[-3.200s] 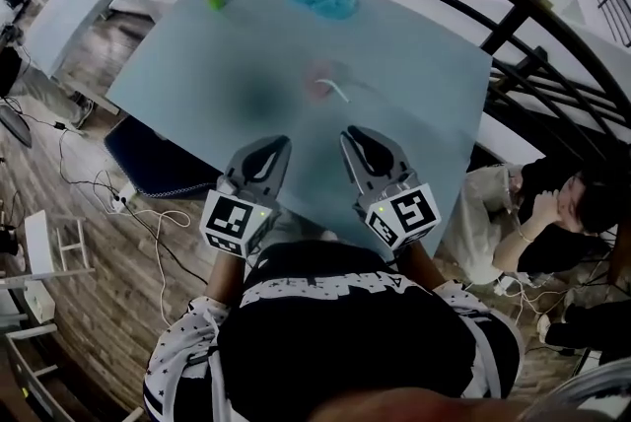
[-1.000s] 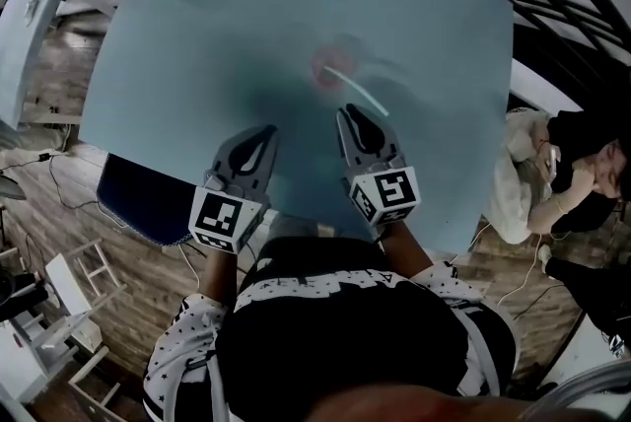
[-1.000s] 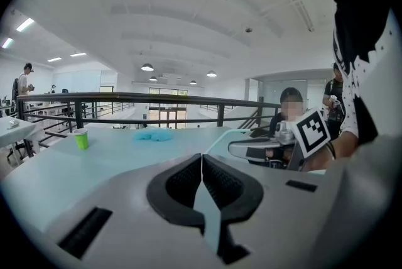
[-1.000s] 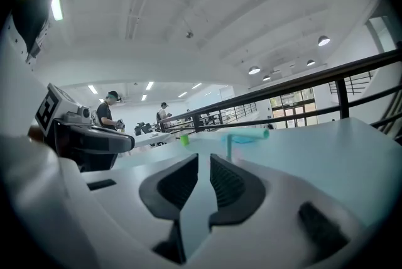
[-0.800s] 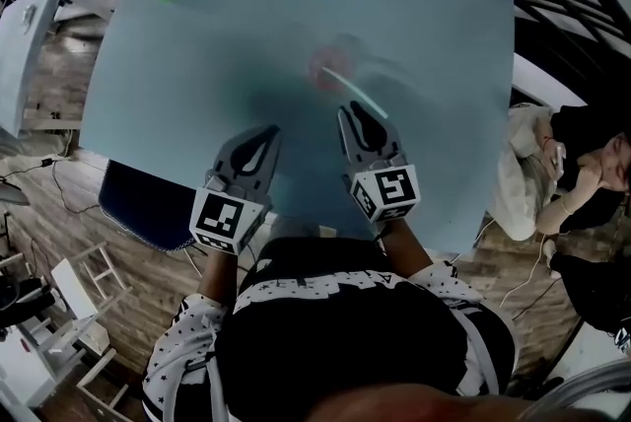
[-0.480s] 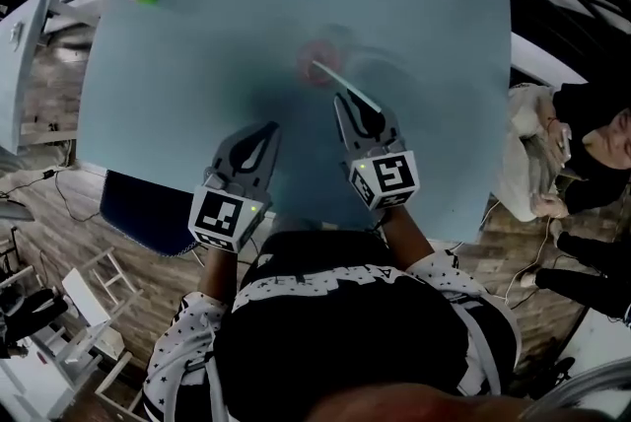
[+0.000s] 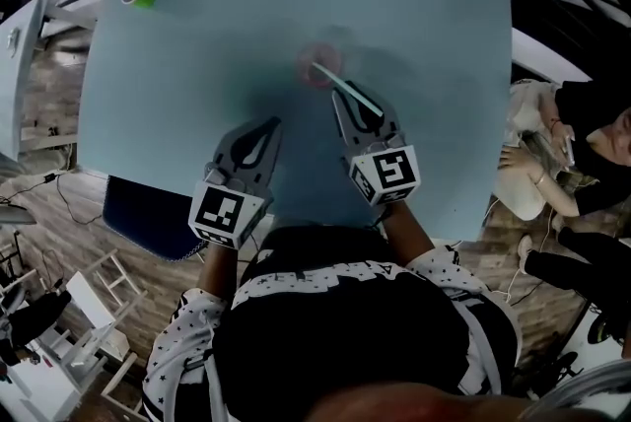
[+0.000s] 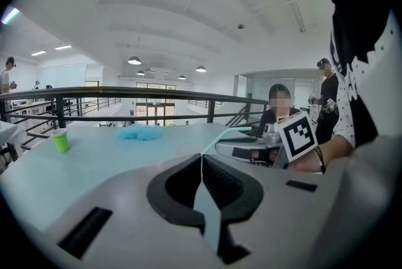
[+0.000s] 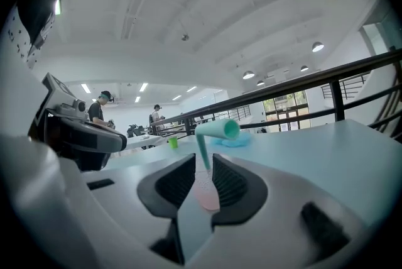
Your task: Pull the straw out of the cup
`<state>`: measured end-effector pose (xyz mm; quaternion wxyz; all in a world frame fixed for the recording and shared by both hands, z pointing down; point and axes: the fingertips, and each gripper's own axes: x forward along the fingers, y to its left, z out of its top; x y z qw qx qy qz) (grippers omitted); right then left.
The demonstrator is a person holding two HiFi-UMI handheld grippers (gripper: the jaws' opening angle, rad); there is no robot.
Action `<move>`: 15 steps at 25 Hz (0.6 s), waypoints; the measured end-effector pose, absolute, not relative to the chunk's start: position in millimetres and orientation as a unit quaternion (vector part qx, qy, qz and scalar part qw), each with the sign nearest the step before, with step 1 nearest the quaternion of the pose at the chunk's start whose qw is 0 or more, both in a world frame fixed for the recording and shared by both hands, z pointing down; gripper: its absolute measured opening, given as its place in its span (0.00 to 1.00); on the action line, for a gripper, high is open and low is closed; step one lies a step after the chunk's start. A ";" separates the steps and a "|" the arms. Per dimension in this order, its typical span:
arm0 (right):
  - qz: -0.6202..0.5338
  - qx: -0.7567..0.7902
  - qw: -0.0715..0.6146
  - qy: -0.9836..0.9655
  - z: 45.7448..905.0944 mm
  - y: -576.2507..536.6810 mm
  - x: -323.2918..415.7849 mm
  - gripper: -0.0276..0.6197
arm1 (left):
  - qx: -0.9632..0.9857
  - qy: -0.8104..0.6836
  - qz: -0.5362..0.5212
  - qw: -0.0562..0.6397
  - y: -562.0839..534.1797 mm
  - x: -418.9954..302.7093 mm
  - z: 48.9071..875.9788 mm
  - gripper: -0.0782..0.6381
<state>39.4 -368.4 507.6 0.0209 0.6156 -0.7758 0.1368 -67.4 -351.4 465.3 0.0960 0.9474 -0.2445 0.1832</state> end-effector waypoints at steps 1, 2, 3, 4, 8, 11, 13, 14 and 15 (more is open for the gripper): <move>0.138 0.615 0.019 -0.776 506.9 -369.4 39.6 0.16 | 0.948 -0.244 0.181 0.097 -352.3 -66.6 464.8 0.13; 0.139 0.614 0.018 -0.777 506.3 -370.5 39.4 0.16 | 0.948 -0.243 0.179 0.099 -353.2 -66.0 464.5 0.13; 0.140 0.613 0.017 -0.778 505.7 -371.4 38.8 0.16 | 0.948 -0.243 0.178 0.100 -353.9 -65.8 464.6 0.13; 0.141 0.612 0.014 -0.778 504.8 -372.3 38.1 0.16 | 0.949 -0.242 0.177 0.101 -354.3 -65.7 464.9 0.13; 0.137 0.608 0.008 -0.782 500.8 -373.5 37.9 0.16 | 0.948 -0.243 0.178 0.101 -354.7 -65.9 464.5 0.13; 0.136 0.608 0.005 -0.782 496.1 -372.7 37.9 0.15 | 0.948 -0.246 0.176 0.099 -355.3 -67.0 460.8 0.13; 0.136 0.611 0.003 -0.780 494.4 -372.8 38.7 0.15 | 0.948 -0.248 0.174 0.096 -355.9 -67.5 459.0 0.13; 0.133 0.611 0.008 -0.780 494.7 -372.9 39.6 0.14 | 0.948 -0.249 0.173 0.095 -356.0 -67.3 458.4 0.13; 0.130 0.613 0.013 -0.780 495.2 -373.2 40.7 0.14 | 0.948 -0.249 0.172 0.094 -356.1 -67.2 457.9 0.13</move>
